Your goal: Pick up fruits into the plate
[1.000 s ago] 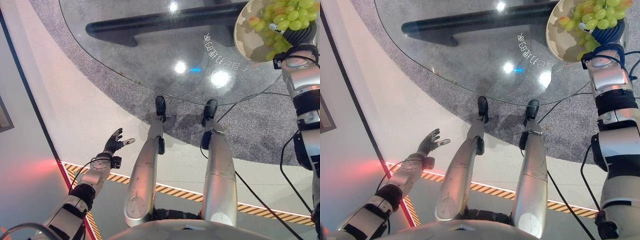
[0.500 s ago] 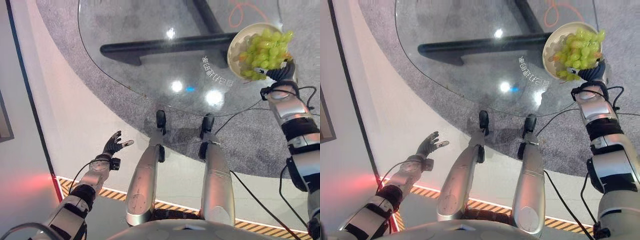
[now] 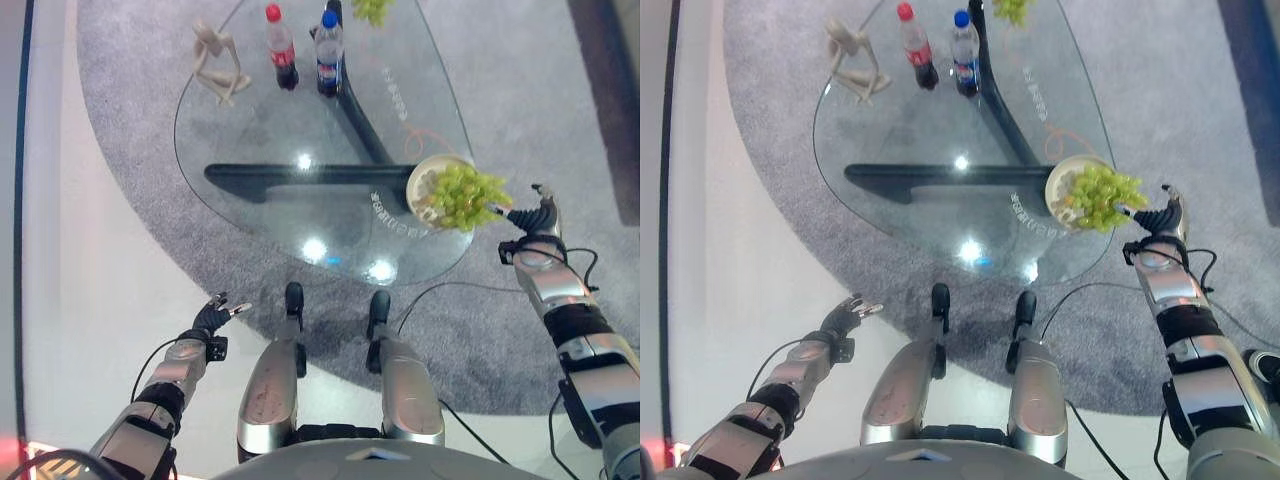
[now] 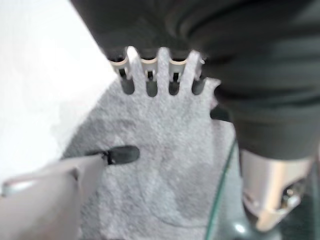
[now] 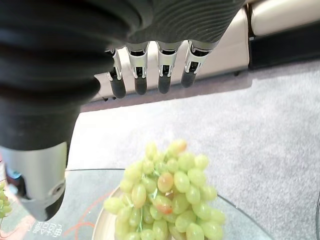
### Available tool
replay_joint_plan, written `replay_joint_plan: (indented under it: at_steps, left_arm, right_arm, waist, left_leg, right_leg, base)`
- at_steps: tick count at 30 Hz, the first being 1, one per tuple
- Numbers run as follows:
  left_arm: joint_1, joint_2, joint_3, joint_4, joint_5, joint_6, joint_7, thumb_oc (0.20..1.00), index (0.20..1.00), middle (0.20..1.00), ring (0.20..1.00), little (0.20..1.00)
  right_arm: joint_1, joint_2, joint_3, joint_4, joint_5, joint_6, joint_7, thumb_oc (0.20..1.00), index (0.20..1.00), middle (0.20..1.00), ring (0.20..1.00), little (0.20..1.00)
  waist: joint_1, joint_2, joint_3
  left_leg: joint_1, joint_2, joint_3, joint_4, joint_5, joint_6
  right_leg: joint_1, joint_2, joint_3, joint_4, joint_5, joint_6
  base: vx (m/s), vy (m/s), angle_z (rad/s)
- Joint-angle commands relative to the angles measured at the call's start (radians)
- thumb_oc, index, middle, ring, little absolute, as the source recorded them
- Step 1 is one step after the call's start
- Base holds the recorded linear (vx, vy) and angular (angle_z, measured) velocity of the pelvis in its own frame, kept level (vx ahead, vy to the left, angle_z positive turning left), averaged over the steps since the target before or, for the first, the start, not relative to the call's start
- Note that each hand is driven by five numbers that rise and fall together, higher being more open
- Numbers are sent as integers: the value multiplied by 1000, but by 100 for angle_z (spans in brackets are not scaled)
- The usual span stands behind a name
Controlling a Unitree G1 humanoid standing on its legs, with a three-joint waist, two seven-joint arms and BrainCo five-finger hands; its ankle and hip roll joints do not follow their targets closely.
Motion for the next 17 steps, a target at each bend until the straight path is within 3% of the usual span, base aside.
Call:
replay_joint_plan:
  at_steps: [1, 4, 5, 9, 11, 13, 15, 17]
  left_arm:
    - [63, -18, 31, 77, 69, -14, -24, 1000, 1000, 1000, 1000, 1000]
    - [102, -31, 42, 95, 105, -9, -25, 1000, 1000, 1000, 1000, 1000]
    - [135, -41, 56, 112, 136, 7, -29, 1000, 1000, 1000, 1000, 1000]
    - [176, -59, 72, 147, 178, 29, -43, 1000, 1000, 1000, 1000, 1000]
    - [194, -78, 84, 201, 199, 35, -53, 1000, 1000, 1000, 1000, 1000]
    - [195, -79, 86, 207, 201, 36, -57, 1000, 1000, 1000, 1000, 1000]
    - [203, -106, 113, 272, 233, 28, -71, 1000, 1000, 1000, 1000, 1000]
    - [205, -120, 118, 295, 256, 31, -72, 1000, 1000, 1000, 1000, 1000]
  right_arm:
    - [96, 8, -39, -65, -17, -71, 5, 1000, 1000, 1000, 1000, 1000]
    - [189, 44, -54, -84, -14, -104, 57, 1000, 1000, 1000, 1000, 1000]
    - [266, 94, -56, -84, 3, -136, 125, 1000, 1000, 1000, 1000, 1000]
    - [366, 203, -37, -40, 88, -168, 244, 1000, 1000, 1000, 1000, 1000]
    - [420, 299, -22, 100, 169, -184, 369, 1000, 1000, 1000, 1000, 1000]
    - [424, 308, -21, 121, 178, -183, 382, 1000, 1000, 1000, 1000, 1000]
    - [447, 383, -27, 354, 166, -231, 449, 1000, 1000, 1000, 1000, 1000]
    - [449, 409, -28, 441, 176, -226, 453, 1000, 1000, 1000, 1000, 1000]
  waist:
    - [5, -23, -105]
    - [2, -33, -148]
    - [-3, -39, -190]
    - [-7, -43, -250]
    - [-6, -41, -288]
    - [-6, -41, -290]
    - [-3, -32, -319]
    - [-1, -26, -330]
  left_leg:
    - [65, -15, 56, 92, -183, 5]
    - [101, -14, 58, 85, -188, 6]
    - [133, -13, 60, 80, -195, 7]
    - [179, -14, 58, 72, -205, 10]
    - [223, -15, 59, 53, -210, 11]
    - [229, -16, 59, 49, -210, 11]
    - [272, -16, 65, 21, -210, 10]
    - [290, -16, 65, 11, -211, 10]
  right_leg:
    - [36, -25, 10, 5, 10, 45]
    - [76, -27, 8, -7, 8, 47]
    - [108, -28, 9, -12, 2, 48]
    - [153, -28, 8, -20, -7, 46]
    - [199, -27, 2, -37, -14, 44]
    - [205, -27, 1, -40, -14, 43]
    - [248, -25, -5, -64, -18, 39]
    - [267, -24, -8, -73, -21, 36]
  base:
    - [150, -7, 7]
    - [181, 6, 15]
    - [180, 23, -2]
    - [182, 26, 2]
    - [140, 31, 0]
    - [71, 27, 2]
    - [121, 69, 2]
    - [76, 55, 1]
